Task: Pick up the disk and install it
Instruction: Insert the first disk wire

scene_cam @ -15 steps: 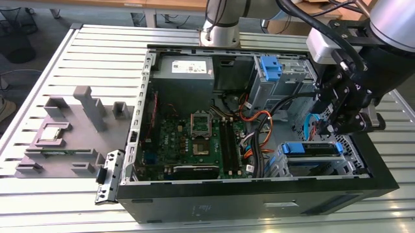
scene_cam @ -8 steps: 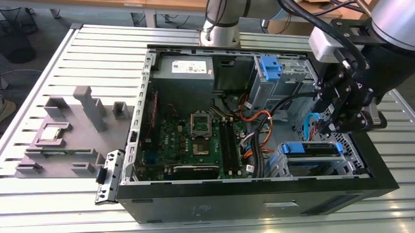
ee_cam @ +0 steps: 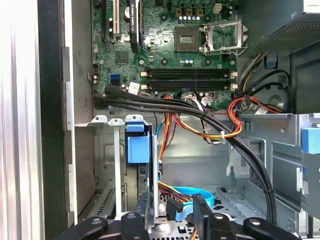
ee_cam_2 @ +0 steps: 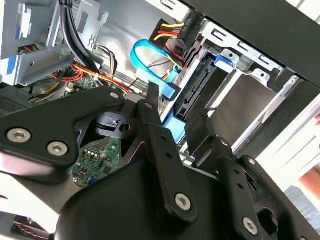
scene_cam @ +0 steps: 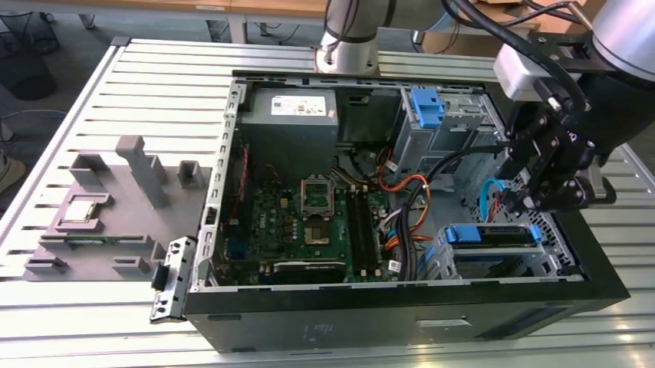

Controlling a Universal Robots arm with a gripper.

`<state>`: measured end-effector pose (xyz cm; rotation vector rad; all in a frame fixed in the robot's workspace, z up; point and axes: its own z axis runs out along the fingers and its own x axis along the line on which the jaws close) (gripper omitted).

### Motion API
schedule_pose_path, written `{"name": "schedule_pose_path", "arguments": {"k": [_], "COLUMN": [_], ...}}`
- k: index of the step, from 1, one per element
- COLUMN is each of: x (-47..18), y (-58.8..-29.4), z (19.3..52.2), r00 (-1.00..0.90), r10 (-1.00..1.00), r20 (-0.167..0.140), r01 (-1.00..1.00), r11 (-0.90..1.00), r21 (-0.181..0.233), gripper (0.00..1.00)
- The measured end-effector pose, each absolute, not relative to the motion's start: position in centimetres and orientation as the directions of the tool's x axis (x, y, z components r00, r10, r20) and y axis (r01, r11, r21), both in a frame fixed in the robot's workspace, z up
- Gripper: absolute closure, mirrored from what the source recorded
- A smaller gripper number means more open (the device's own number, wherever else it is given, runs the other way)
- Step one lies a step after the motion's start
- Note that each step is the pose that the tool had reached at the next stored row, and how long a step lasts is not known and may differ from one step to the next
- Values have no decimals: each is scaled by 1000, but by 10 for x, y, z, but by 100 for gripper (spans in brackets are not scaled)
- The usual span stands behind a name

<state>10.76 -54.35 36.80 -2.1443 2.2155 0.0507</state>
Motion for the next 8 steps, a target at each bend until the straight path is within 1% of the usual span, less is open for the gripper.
{"name": "schedule_pose_path", "arguments": {"k": [4, 8], "x": [109, 112], "y": [-543, -543], "z": [367, 365], "r00": [-32, -33], "r10": [-998, -998], "r20": [-55, -54], "r01": [-999, -999], "r11": [33, 33], "r21": [-12, -8], "gripper": [51, 51]}}
